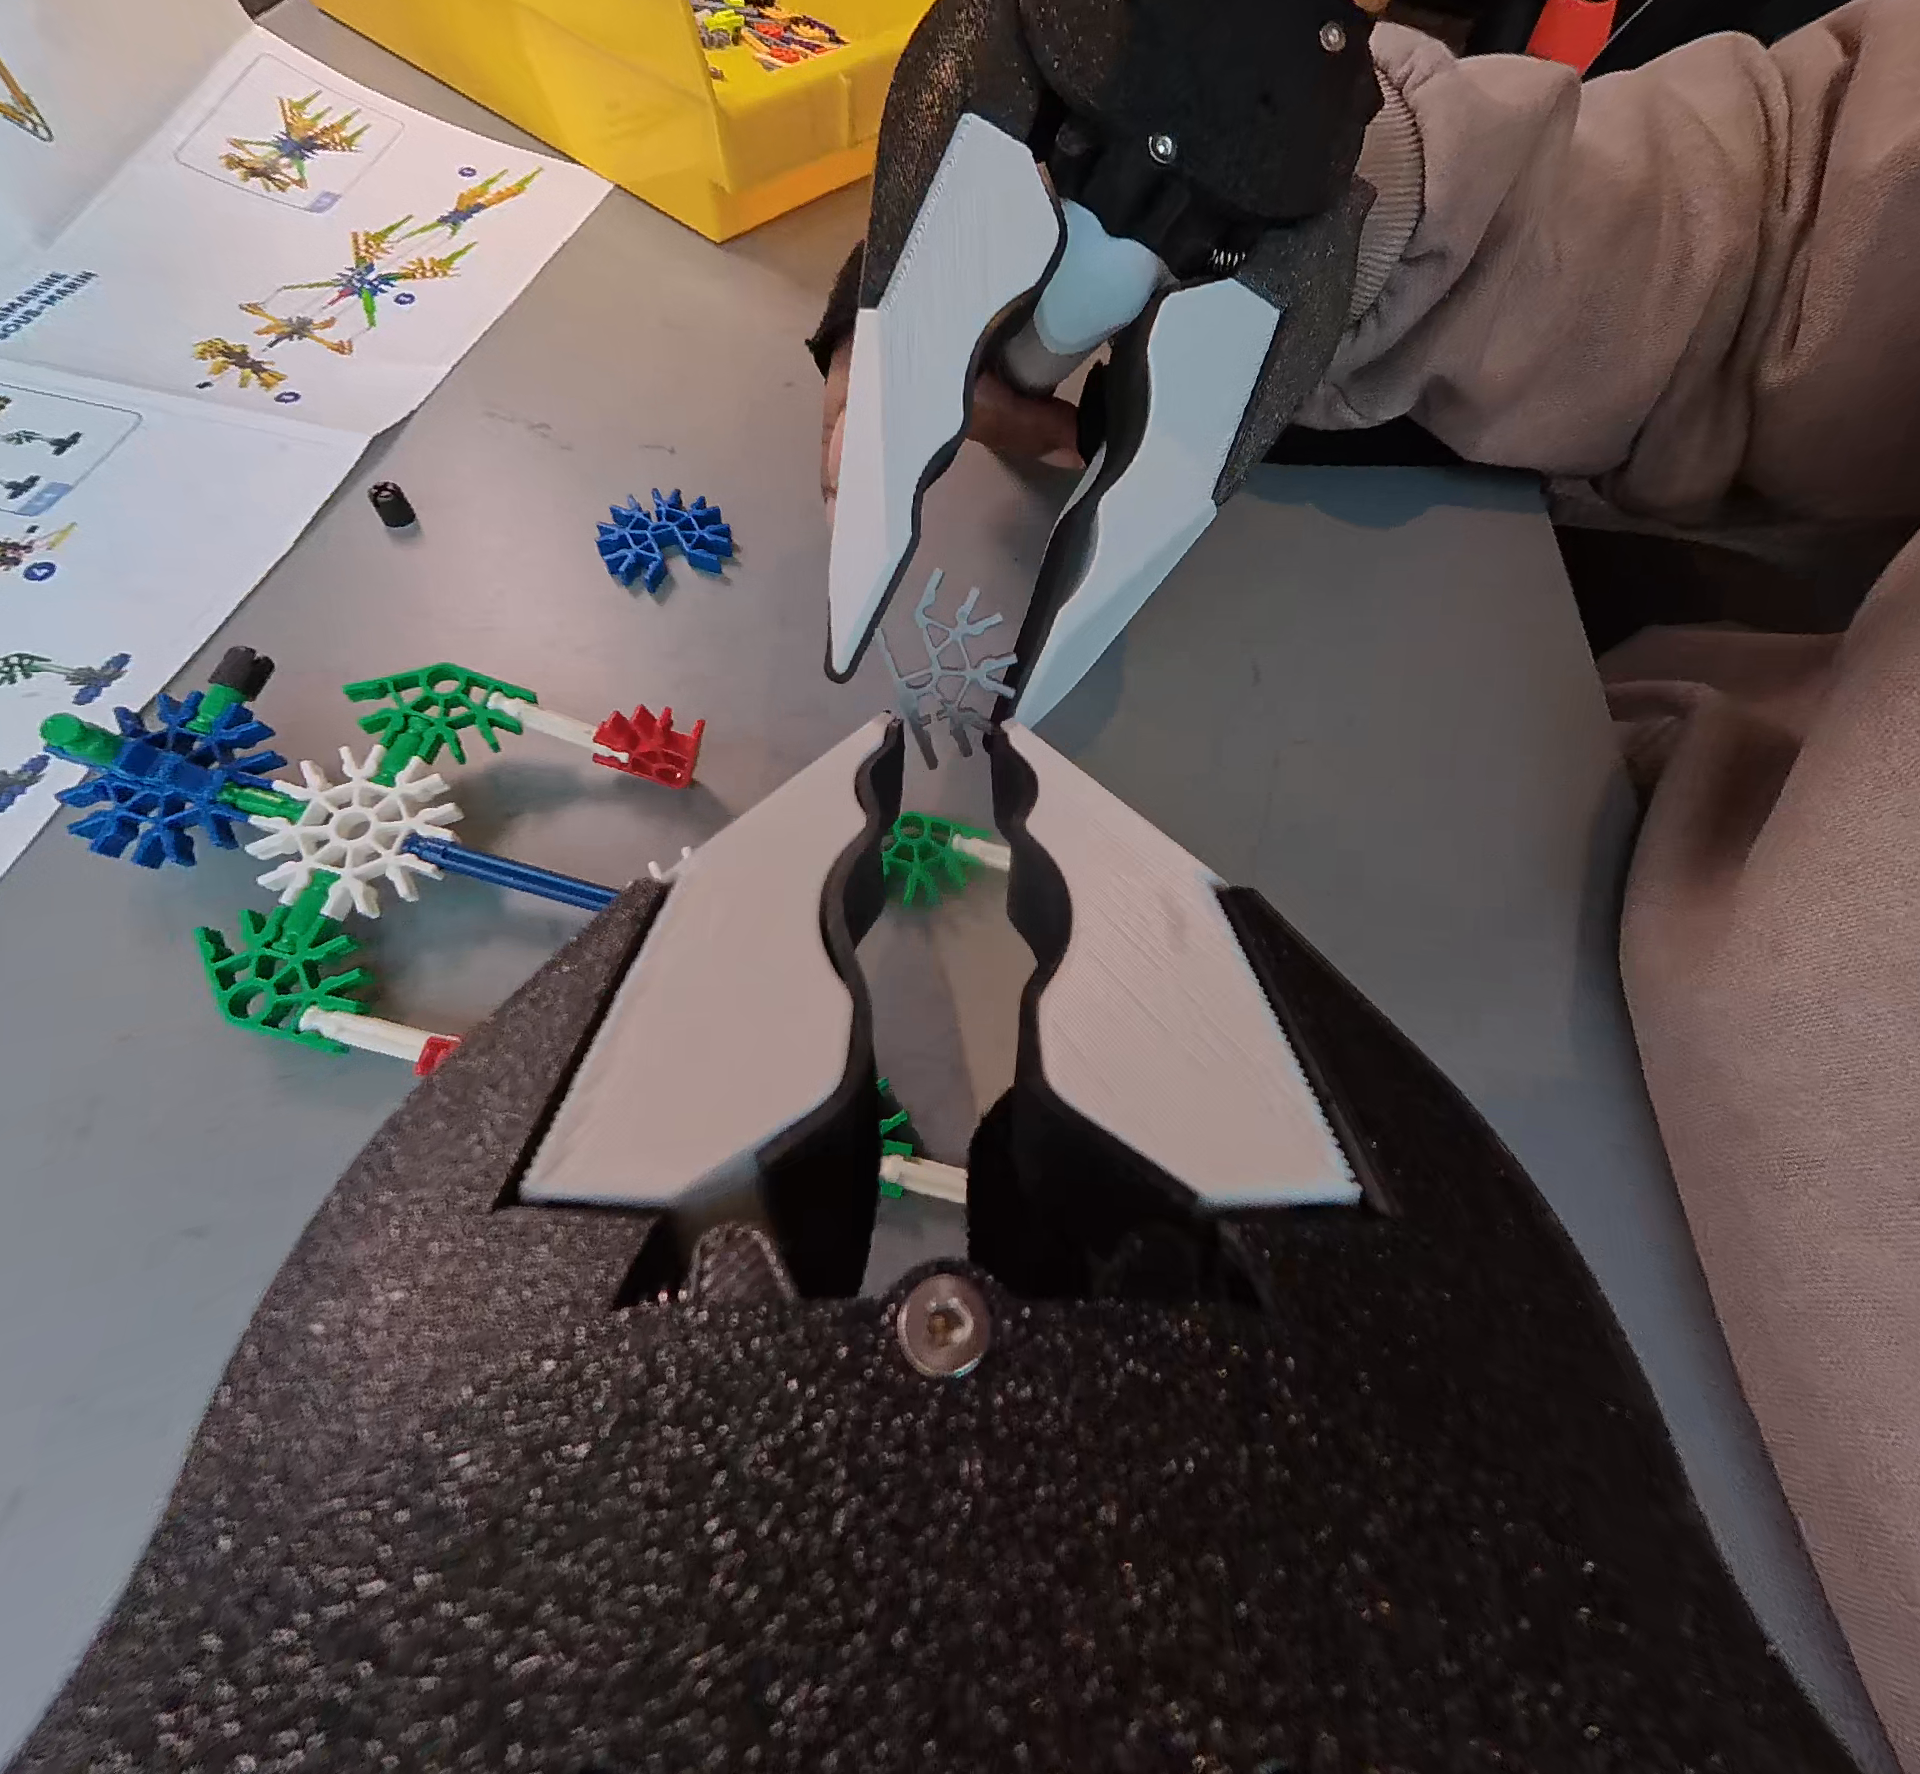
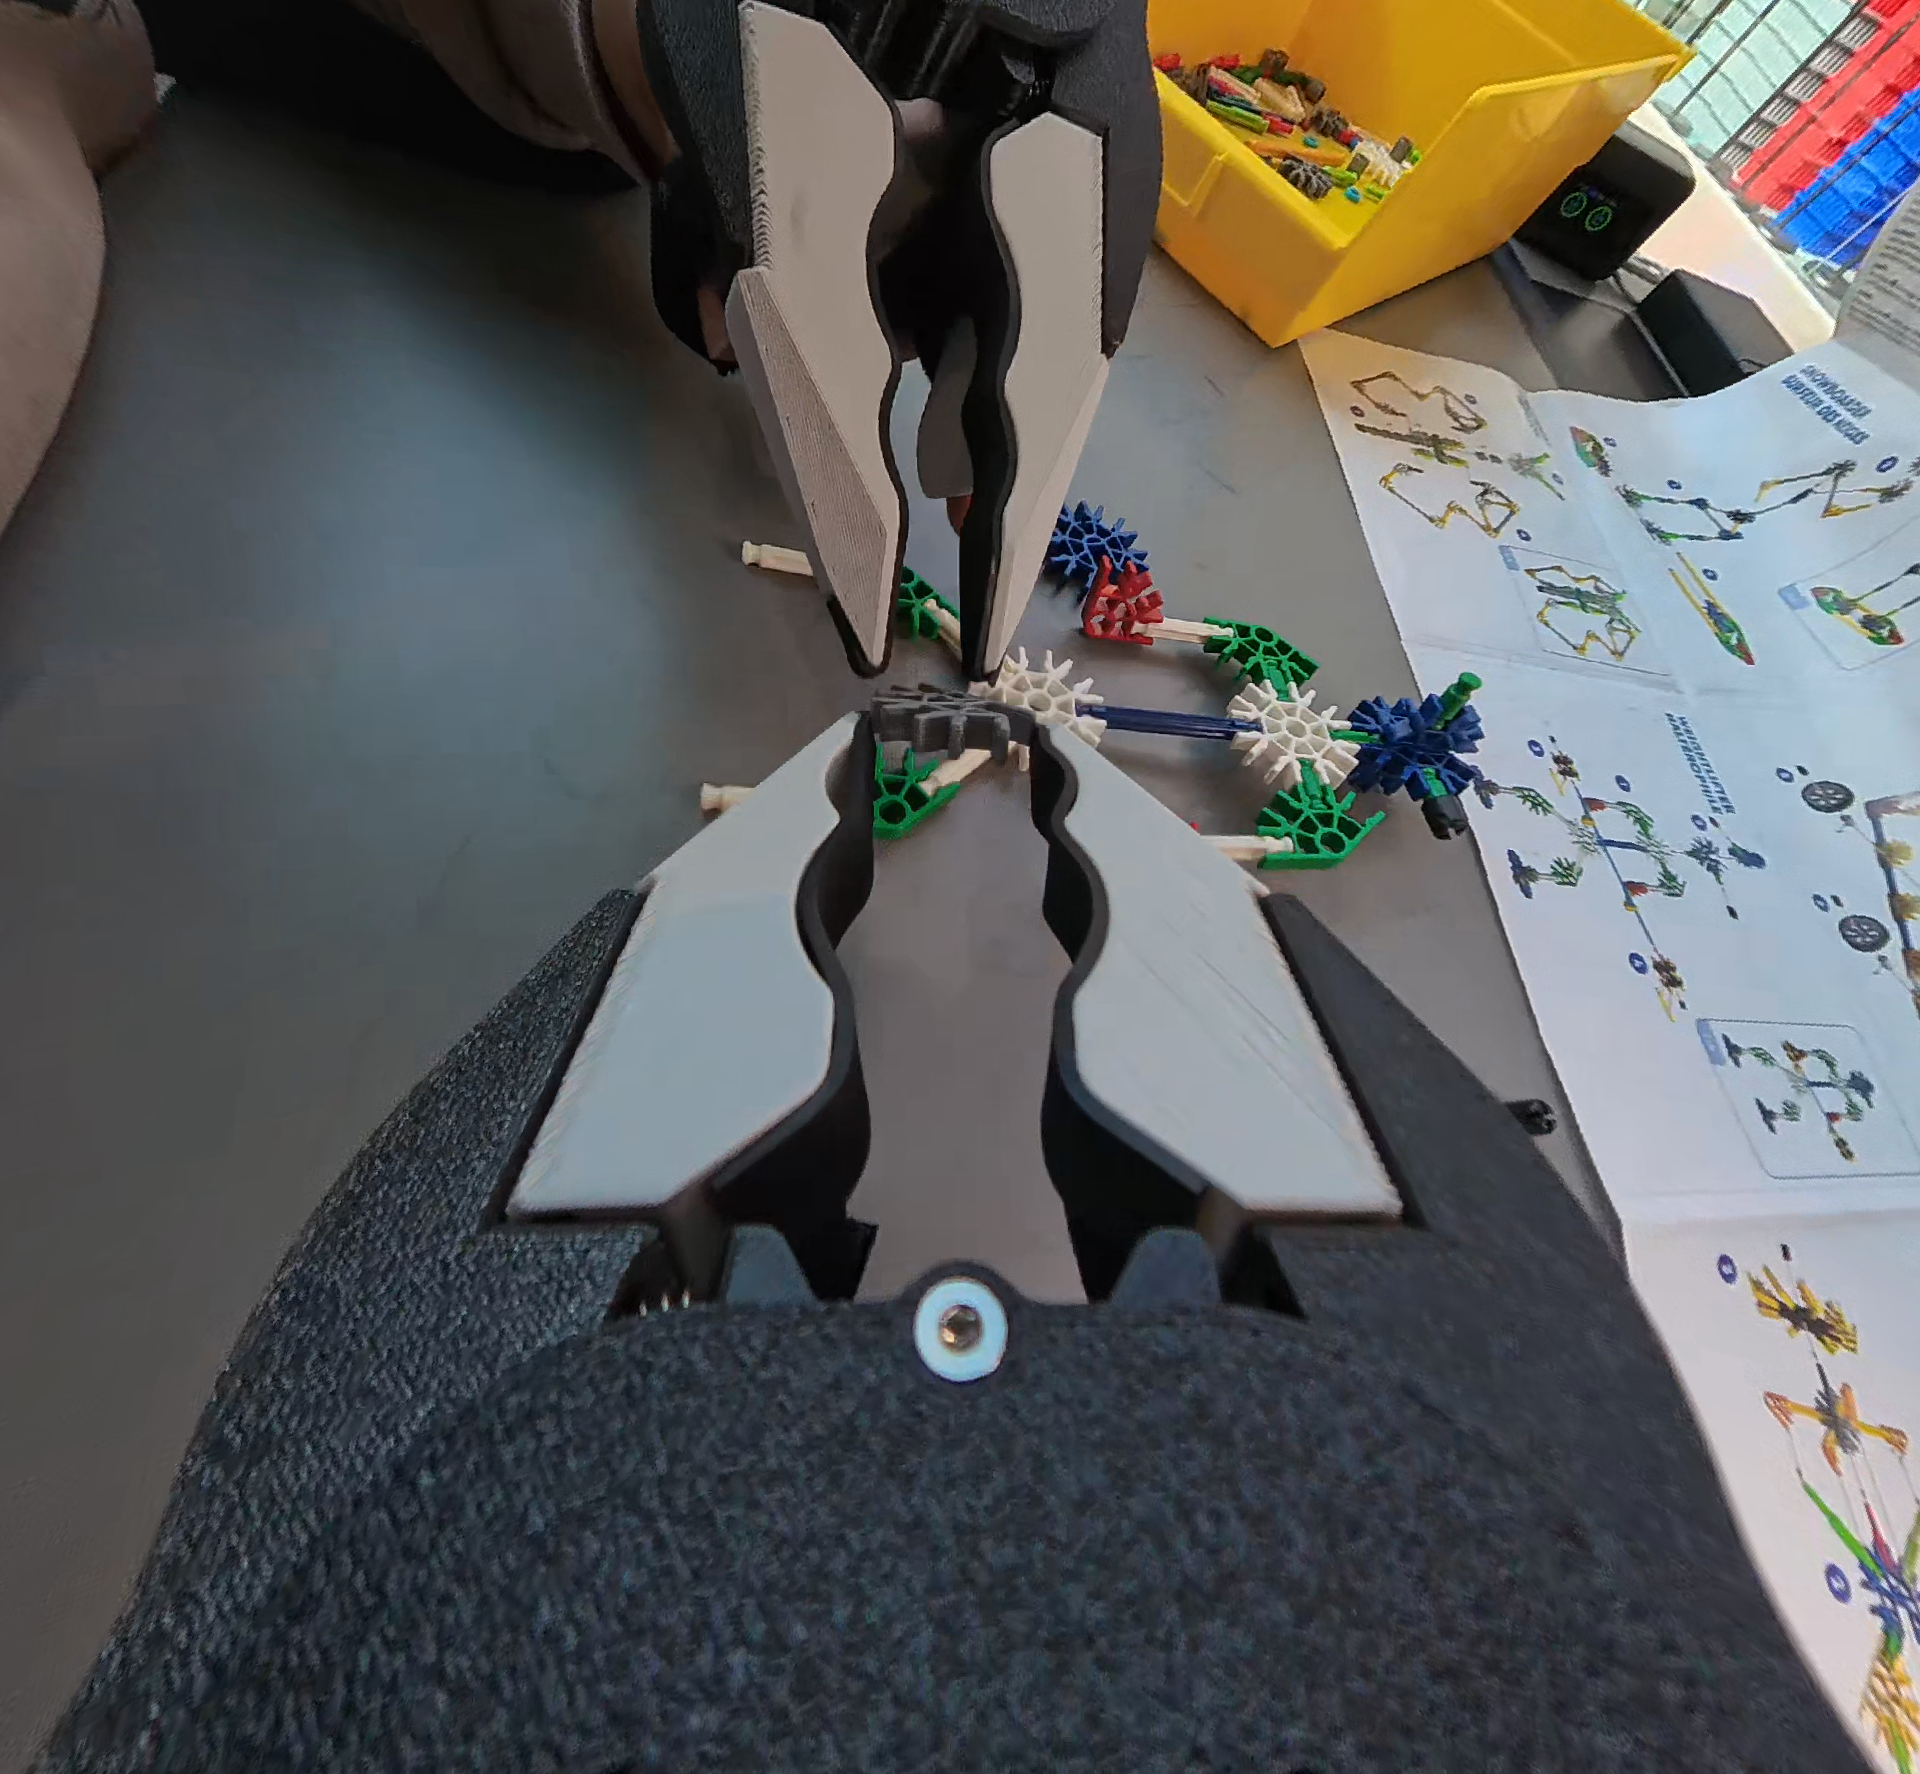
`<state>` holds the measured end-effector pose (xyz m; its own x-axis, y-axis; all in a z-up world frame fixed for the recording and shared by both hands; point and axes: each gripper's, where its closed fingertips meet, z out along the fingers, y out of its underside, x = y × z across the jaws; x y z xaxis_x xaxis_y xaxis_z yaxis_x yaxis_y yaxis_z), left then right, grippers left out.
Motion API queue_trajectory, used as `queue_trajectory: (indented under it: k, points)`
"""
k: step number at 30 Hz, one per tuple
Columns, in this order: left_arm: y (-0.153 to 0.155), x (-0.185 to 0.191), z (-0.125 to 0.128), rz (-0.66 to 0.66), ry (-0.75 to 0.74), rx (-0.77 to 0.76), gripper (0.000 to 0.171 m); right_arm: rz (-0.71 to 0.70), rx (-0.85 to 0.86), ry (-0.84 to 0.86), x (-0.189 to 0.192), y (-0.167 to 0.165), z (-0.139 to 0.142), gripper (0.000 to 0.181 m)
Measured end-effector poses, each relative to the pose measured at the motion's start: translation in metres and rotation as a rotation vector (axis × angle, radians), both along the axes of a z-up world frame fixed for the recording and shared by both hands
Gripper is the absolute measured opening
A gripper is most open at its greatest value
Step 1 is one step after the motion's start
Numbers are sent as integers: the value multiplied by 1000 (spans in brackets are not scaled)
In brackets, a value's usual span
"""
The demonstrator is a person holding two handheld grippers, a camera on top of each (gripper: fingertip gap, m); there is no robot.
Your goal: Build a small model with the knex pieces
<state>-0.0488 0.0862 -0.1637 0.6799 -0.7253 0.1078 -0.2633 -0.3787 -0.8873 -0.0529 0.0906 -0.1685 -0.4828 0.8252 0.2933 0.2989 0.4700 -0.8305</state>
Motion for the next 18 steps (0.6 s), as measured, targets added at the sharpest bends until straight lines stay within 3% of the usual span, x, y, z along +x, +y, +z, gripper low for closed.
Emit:
queue_trajectory:
  k: [9,12,18]
  points:
    - [12,-38,0,123,8,44,23,-136,58,-172,15,49,-30,29]
    - [15,-42,-3,141,2,36,25,-142,113,-229,18,53,-44,29]
    - [15,-43,-8,146,36,36,25,-130,92,-229,18,49,-43,29]
